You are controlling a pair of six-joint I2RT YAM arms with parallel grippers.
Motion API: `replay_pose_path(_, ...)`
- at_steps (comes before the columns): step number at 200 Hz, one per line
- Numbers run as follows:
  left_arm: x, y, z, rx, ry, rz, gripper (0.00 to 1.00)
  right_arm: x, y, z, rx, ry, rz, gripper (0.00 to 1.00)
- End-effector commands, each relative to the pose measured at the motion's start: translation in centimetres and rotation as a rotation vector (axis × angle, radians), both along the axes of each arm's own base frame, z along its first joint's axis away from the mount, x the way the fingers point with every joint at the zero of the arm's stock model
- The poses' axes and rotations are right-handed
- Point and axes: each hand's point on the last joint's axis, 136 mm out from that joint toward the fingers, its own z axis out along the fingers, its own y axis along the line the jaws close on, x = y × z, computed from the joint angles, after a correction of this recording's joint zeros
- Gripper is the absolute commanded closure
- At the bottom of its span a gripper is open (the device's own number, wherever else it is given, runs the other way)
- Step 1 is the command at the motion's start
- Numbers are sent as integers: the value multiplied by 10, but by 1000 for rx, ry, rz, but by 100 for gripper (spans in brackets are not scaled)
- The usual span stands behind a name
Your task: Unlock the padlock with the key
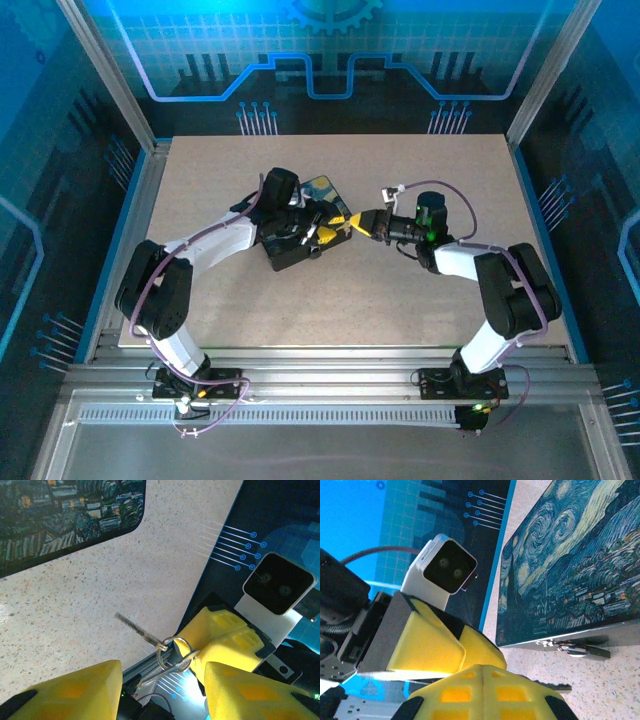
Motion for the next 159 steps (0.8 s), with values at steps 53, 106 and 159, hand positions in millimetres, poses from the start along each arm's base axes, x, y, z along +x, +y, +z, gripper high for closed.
replay_pose_path(53, 1, 8, 21, -86, -41, 18, 64, 10, 16, 7, 59, 26, 3, 100)
replay_pose_path(106, 3, 12, 25, -101, -66, 21, 73, 10, 24, 7, 76, 55, 18, 100)
replay_pose_path(159, 3, 13, 27, -108, -81, 18, 81, 12, 27, 12, 94, 67, 21, 100)
